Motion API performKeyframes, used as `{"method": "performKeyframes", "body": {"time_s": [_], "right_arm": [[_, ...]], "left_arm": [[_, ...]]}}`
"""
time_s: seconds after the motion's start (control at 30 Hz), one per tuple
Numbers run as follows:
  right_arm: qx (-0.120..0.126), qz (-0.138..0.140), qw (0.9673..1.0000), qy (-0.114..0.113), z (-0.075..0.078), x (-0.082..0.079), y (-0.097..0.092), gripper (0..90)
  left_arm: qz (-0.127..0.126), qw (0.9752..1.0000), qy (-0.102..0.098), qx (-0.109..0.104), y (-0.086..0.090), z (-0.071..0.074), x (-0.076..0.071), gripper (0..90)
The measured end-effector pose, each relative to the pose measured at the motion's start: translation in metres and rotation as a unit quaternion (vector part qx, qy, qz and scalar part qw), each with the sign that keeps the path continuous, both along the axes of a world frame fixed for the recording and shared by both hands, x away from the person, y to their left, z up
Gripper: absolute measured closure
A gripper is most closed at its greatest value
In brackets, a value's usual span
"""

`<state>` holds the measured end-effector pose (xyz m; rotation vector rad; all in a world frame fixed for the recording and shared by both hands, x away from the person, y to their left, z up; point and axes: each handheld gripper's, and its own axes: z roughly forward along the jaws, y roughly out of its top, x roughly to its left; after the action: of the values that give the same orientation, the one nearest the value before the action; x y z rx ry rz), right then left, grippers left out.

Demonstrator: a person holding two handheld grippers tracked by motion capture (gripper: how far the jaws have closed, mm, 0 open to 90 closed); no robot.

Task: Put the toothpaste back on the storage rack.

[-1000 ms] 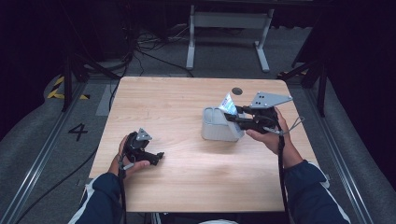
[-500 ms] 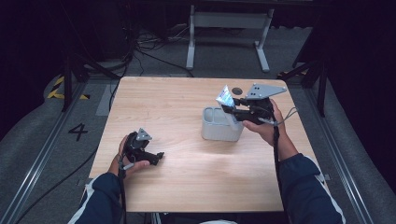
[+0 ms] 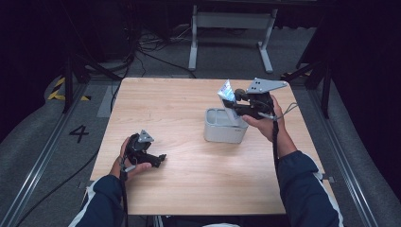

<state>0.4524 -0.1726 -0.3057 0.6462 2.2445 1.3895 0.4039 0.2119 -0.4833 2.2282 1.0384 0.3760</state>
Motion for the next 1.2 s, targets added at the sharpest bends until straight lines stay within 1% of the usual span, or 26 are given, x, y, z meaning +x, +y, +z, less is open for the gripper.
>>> {"method": "performKeyframes", "body": {"time_s": [0.17, 0.3, 0.43, 0.83, 1.03, 1.2], "right_arm": [[-0.001, 0.003, 1.0, 0.003, -0.003, 0.004, 0.005, 65.8], [0.005, 0.003, 1.0, 0.005, -0.004, 0.009, 0.008, 65.7], [0.005, 0.004, 1.0, 0.005, -0.005, 0.013, 0.01, 65.7], [0.006, 0.0, 0.9998, 0.017, -0.015, 0.026, 0.011, 65.6], [0.009, -0.002, 0.9997, 0.024, -0.02, 0.03, 0.01, 65.5], [0.004, -0.001, 0.9997, 0.026, -0.026, 0.032, 0.011, 65.4]], "left_arm": [[0.001, 1.0, 0.0, -0.001, 0.0, 0.0, 0.0, 0.1], [0.001, 1.0, 0.0, -0.001, 0.0, 0.0, 0.0, 0.1], [0.0, 1.0, 0.0, 0.0, 0.0, 0.0, 0.0, 0.1], [0.0, 1.0, 0.0, 0.0, 0.0, 0.0, 0.0, 0.1], [0.0, 1.0, 0.0, -0.001, 0.0, 0.0, 0.0, 0.1], [0.0, 1.0, 0.0, 0.0, 0.0, 0.0, 0.0, 0.1]]}}
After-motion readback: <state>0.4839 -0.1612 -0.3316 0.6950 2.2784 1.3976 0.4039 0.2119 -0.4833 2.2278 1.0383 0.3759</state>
